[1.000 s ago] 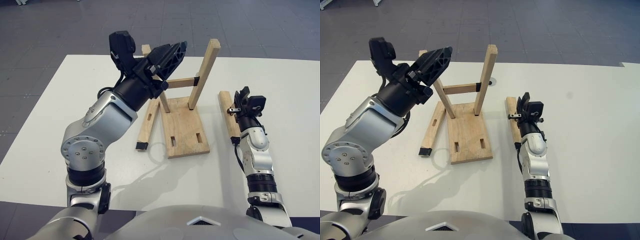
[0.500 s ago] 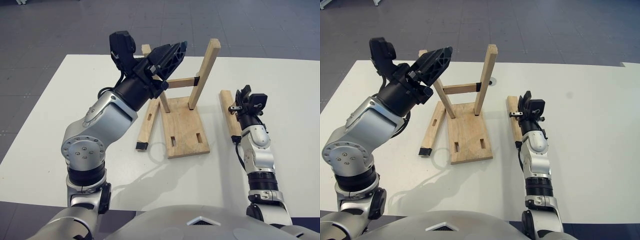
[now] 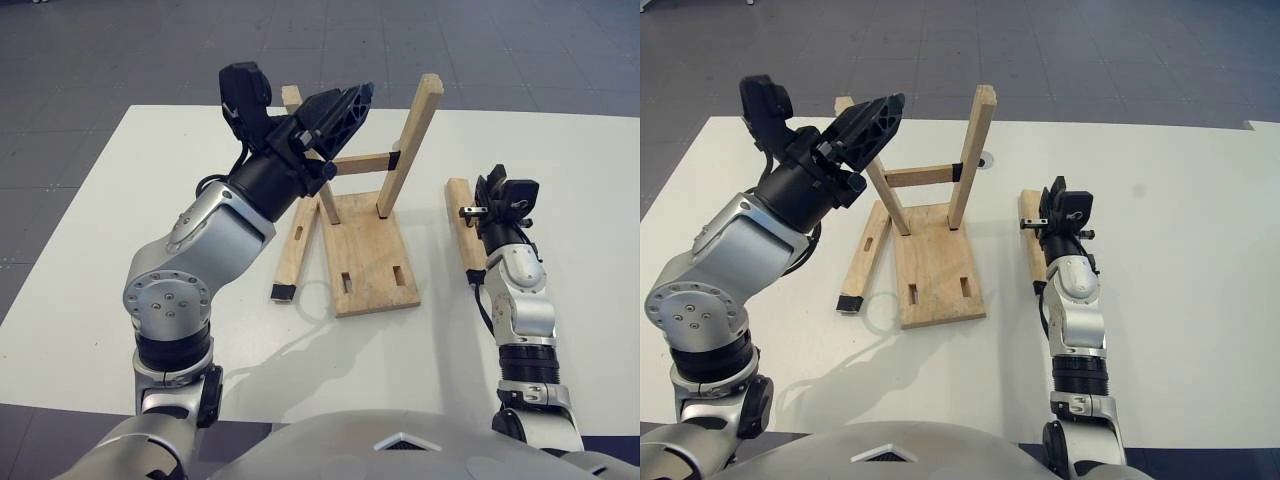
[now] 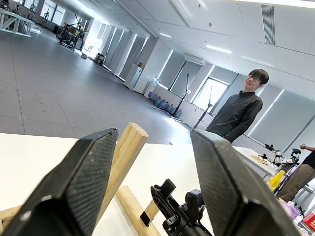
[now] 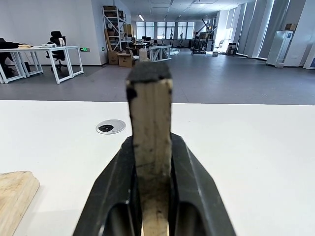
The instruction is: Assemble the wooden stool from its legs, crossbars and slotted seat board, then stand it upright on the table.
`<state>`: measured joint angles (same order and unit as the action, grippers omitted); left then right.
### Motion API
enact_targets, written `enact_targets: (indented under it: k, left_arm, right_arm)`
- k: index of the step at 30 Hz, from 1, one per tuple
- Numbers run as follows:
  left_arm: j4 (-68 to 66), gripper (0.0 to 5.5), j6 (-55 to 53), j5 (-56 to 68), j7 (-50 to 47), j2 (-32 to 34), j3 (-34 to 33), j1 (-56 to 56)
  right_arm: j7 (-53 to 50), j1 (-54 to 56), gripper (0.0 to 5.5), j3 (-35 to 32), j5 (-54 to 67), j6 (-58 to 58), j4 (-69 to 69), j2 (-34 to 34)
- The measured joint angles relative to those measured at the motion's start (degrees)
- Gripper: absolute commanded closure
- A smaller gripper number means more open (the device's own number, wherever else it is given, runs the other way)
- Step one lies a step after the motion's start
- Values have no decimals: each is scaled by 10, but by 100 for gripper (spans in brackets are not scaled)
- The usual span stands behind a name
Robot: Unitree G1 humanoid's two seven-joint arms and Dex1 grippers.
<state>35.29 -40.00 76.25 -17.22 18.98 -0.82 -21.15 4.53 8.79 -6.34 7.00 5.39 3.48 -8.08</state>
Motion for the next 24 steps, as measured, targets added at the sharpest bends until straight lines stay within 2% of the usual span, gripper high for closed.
enact_targets:
  k: [8, 15, 20, 24]
  left_arm:
    - [0, 276, 0, 0, 0, 0, 0, 0]
    - [0, 276, 0, -1, 0, 0, 0, 0]
    - [0, 276, 0, -2, 0, -2, 0, 0]
    - [2, 276, 0, -9, 0, -7, 1, 0]
  right_arm:
    - [6, 4, 297, -12, 3, 8, -15, 2]
    - [1, 43, 172, -20, 37, 95, -129, 1]
    - [-41, 104, 172, -40, 40, 209, -213, -21]
    - [-49, 205, 172, -54, 45, 289, -150, -44]
